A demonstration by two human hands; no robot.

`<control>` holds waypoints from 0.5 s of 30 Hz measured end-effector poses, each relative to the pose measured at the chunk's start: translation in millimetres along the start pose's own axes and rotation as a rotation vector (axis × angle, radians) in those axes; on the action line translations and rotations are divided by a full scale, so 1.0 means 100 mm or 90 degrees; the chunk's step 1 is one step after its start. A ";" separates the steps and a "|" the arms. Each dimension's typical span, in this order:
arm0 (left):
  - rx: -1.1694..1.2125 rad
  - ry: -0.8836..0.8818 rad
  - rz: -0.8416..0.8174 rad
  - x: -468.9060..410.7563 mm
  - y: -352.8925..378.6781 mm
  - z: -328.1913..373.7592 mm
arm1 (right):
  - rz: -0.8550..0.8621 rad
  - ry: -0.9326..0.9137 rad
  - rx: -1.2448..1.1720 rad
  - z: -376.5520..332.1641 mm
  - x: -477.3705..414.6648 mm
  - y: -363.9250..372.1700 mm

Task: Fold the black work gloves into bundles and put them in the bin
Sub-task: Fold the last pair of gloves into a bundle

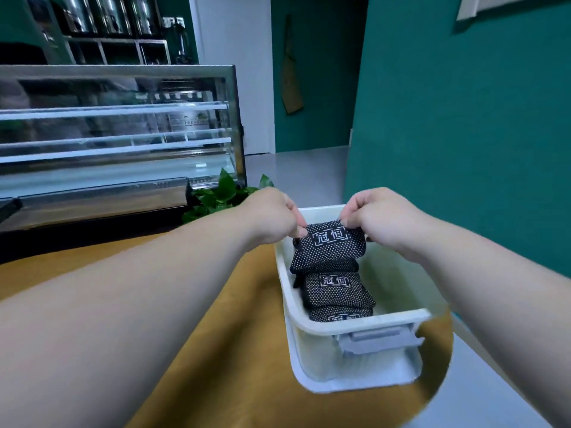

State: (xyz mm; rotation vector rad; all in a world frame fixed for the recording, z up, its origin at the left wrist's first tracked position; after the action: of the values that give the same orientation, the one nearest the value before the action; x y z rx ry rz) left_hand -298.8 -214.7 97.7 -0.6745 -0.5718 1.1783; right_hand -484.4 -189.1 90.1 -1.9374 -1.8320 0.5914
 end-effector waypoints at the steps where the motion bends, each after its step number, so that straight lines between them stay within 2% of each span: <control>1: -0.023 -0.001 -0.004 -0.09 0.03 0.00 | 0.004 0.007 0.030 0.02 -0.07 0.01; 10: -0.342 0.030 -0.048 -0.67 0.38 0.03 | -0.018 0.020 0.349 0.20 -0.49 0.19; 15: -0.422 0.038 -0.024 -0.75 0.50 -0.03 | -0.030 0.026 0.415 0.28 -0.55 0.29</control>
State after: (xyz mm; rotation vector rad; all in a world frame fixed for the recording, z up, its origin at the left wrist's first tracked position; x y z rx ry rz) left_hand -349.8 -275.6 54.8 -1.2490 -0.9334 0.9211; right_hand -479.1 -245.7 51.9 -1.4493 -1.4099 0.9779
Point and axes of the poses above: each hand's wrist, its own x-axis away from the middle knuckle, its own y-axis out of the palm, z = x × y, the point moved 8 cm from there along -x, towards the middle knuckle, and after that the axes turned 5 degrees about -z, right-handed, at the moved point
